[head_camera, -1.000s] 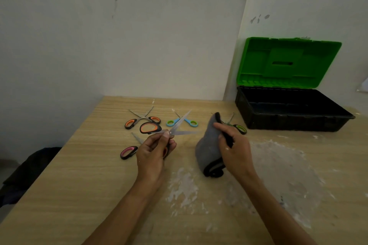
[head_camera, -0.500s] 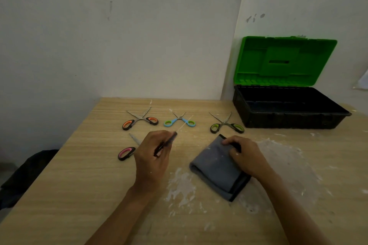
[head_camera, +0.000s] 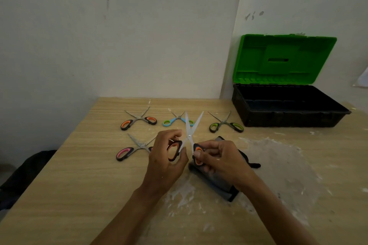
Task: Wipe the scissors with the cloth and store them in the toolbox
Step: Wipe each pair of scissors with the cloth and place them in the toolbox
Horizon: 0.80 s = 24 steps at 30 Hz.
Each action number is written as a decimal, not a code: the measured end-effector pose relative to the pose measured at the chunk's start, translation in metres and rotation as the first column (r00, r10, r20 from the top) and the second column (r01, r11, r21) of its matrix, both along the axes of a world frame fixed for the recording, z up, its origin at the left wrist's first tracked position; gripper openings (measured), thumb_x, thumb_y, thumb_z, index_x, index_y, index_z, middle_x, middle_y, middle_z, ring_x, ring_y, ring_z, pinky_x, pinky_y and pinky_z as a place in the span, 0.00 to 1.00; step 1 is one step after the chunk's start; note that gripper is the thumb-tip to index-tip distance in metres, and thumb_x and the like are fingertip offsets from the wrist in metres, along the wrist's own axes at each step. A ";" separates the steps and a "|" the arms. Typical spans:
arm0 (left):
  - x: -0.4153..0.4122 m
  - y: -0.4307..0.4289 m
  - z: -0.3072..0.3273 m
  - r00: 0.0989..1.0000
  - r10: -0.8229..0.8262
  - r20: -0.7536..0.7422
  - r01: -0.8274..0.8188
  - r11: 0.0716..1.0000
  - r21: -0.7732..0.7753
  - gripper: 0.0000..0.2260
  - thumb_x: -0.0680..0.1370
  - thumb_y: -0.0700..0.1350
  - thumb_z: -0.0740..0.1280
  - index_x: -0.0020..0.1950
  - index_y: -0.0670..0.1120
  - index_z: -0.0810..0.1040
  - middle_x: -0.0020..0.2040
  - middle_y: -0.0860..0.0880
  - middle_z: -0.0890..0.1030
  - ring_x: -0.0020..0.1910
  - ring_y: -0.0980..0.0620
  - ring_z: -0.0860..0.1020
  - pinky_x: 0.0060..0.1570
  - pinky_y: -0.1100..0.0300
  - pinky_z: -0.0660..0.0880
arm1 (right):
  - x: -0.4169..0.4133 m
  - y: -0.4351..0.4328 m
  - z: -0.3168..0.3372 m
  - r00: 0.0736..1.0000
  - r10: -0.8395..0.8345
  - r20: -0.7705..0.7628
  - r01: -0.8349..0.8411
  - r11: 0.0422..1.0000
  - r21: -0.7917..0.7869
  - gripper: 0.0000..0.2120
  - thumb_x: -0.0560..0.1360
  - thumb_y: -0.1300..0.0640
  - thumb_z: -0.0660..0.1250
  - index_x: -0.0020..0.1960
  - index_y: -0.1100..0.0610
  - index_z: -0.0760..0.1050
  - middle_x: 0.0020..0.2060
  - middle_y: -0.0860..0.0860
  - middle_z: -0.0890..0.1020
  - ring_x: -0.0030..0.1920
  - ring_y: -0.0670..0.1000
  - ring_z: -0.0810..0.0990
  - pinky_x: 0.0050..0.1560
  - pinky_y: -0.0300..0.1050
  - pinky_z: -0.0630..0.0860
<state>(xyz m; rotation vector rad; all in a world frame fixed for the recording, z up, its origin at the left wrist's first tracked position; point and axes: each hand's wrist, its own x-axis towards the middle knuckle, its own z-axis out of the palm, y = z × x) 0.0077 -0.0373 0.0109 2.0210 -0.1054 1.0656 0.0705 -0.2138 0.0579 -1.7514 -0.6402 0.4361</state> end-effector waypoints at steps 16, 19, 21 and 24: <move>0.000 0.001 -0.002 0.852 -0.431 -0.299 0.009 0.582 -0.813 0.06 0.77 0.45 0.73 0.47 0.43 0.88 0.36 0.48 0.84 0.28 0.57 0.74 0.27 0.65 0.70 | 0.054 -0.052 -0.002 0.822 -0.202 0.533 0.538 0.585 -0.607 0.19 0.73 0.34 0.65 0.47 0.50 0.77 0.42 0.46 0.81 0.42 0.45 0.78 0.43 0.42 0.75; 0.001 -0.004 0.000 0.831 -0.432 -0.351 -0.029 0.597 -0.802 0.06 0.78 0.45 0.72 0.49 0.43 0.87 0.44 0.46 0.88 0.38 0.52 0.85 0.35 0.60 0.80 | 0.063 -0.066 -0.012 0.927 -0.140 0.347 0.368 0.507 -0.779 0.21 0.70 0.36 0.71 0.47 0.54 0.78 0.42 0.49 0.82 0.43 0.48 0.79 0.45 0.46 0.77; 0.001 -0.006 0.001 0.830 -0.434 -0.350 -0.026 0.598 -0.801 0.07 0.78 0.44 0.72 0.51 0.41 0.86 0.46 0.43 0.88 0.44 0.46 0.87 0.40 0.57 0.83 | 0.061 -0.063 -0.012 0.940 -0.108 0.324 0.311 0.664 -0.680 0.12 0.71 0.44 0.73 0.46 0.52 0.79 0.42 0.49 0.82 0.43 0.47 0.79 0.45 0.44 0.77; -0.001 -0.006 0.002 0.850 -0.402 -0.342 -0.011 0.634 -0.773 0.07 0.77 0.43 0.73 0.51 0.40 0.85 0.44 0.40 0.87 0.42 0.44 0.87 0.39 0.57 0.84 | 0.049 -0.053 0.002 0.897 -0.219 0.385 0.325 0.916 -0.236 0.06 0.73 0.52 0.73 0.46 0.49 0.76 0.44 0.45 0.81 0.47 0.42 0.79 0.44 0.38 0.76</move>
